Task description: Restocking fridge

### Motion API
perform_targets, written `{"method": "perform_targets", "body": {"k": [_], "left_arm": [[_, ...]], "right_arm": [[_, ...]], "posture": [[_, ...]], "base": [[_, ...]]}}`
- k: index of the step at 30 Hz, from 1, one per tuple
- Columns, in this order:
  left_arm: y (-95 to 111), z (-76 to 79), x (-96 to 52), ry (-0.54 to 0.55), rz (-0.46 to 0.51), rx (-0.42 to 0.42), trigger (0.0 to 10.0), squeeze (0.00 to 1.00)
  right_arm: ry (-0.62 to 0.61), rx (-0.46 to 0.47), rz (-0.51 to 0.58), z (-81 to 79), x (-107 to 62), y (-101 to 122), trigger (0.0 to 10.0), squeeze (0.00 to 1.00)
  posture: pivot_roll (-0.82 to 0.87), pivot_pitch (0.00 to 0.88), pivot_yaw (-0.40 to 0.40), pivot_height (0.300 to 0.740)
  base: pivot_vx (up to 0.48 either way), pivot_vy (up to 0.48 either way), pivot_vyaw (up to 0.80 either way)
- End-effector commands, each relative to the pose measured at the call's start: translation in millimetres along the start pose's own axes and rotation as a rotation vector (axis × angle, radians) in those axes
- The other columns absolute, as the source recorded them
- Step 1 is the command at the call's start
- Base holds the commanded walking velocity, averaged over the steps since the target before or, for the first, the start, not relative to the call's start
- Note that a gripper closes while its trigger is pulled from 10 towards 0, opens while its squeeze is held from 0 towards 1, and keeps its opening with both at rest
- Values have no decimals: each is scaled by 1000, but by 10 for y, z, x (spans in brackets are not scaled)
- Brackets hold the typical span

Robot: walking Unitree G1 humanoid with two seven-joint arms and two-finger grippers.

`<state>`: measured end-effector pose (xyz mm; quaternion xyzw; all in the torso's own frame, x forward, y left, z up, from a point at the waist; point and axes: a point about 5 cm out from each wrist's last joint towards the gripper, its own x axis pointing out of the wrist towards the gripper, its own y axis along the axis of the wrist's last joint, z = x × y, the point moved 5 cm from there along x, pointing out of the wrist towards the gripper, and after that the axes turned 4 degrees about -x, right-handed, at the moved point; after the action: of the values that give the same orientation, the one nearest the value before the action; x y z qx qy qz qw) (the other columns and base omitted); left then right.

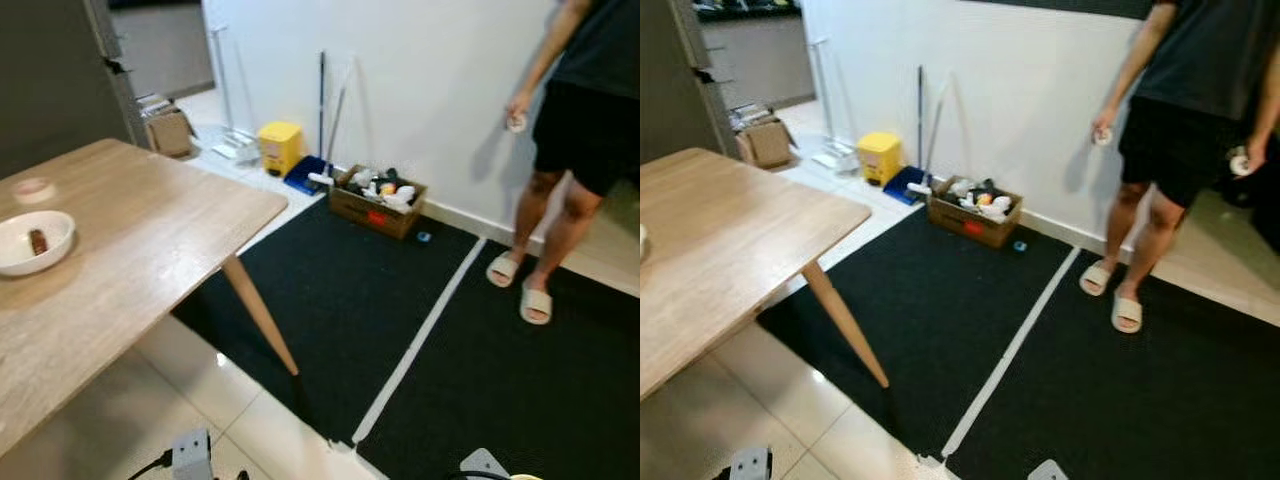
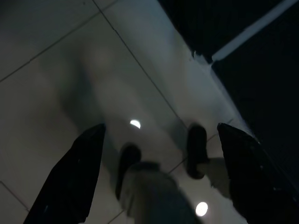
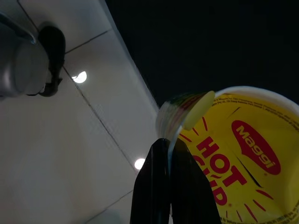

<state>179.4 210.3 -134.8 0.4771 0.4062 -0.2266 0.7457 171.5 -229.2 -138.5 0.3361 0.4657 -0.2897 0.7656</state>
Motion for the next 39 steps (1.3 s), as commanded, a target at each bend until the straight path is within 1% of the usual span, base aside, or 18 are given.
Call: {"method": "perform_targets", "body": {"k": [1, 6, 12, 22, 26, 35, 37, 39], "left_arm": [[8, -5, 3, 4, -3, -7, 10000, 0], [-23, -25, -6, 6, -11, -7, 10000, 0], [0, -19, -1, 4, -7, -15, 10000, 0], [20, 20, 9, -9, -4, -24, 10000, 0], [-5, 51, 10, -25, -12, -56, 10000, 0], [-15, 84, 13, -38, -14, -59, 10000, 0], [-15, 88, 13, -41, -15, -54, 10000, 0], [-20, 99, 13, -49, -18, -48, 10000, 0]], "right_arm": [[-1, -3, -5, 2, -3, -35, 10000, 0], [7, 3, -21, -47, -9, -117, 10000, 0], [9, 5, -24, -60, -9, -125, 10000, 0], [5, -19, -12, -35, -1, -38, 10000, 0], [4, -23, -10, -23, 0, -28, 10000, 0], [-1, -41, -24, 28, -11, -126, 10000, 0], [-5, -24, -20, 34, -13, -131, 10000, 0], [0, -27, -17, 30, -13, -132, 10000, 0]], "posture": [[-27, 0, -1, 740], [-35, 0, 9, 740], [-34, 0, 7, 740], [-30, 0, 2, 740], [-30, 0, 2, 740], [-33, 0, 1, 740], [-33, 0, 1, 740], [-33, 0, 1, 740]], "base": [[0, 0, -800], [0, 0, -800], [0, 0, -800], [0, 0, -800], [0, 0, -800], [0, 0, -800], [0, 0, 0], [0, 0, 0]]}}
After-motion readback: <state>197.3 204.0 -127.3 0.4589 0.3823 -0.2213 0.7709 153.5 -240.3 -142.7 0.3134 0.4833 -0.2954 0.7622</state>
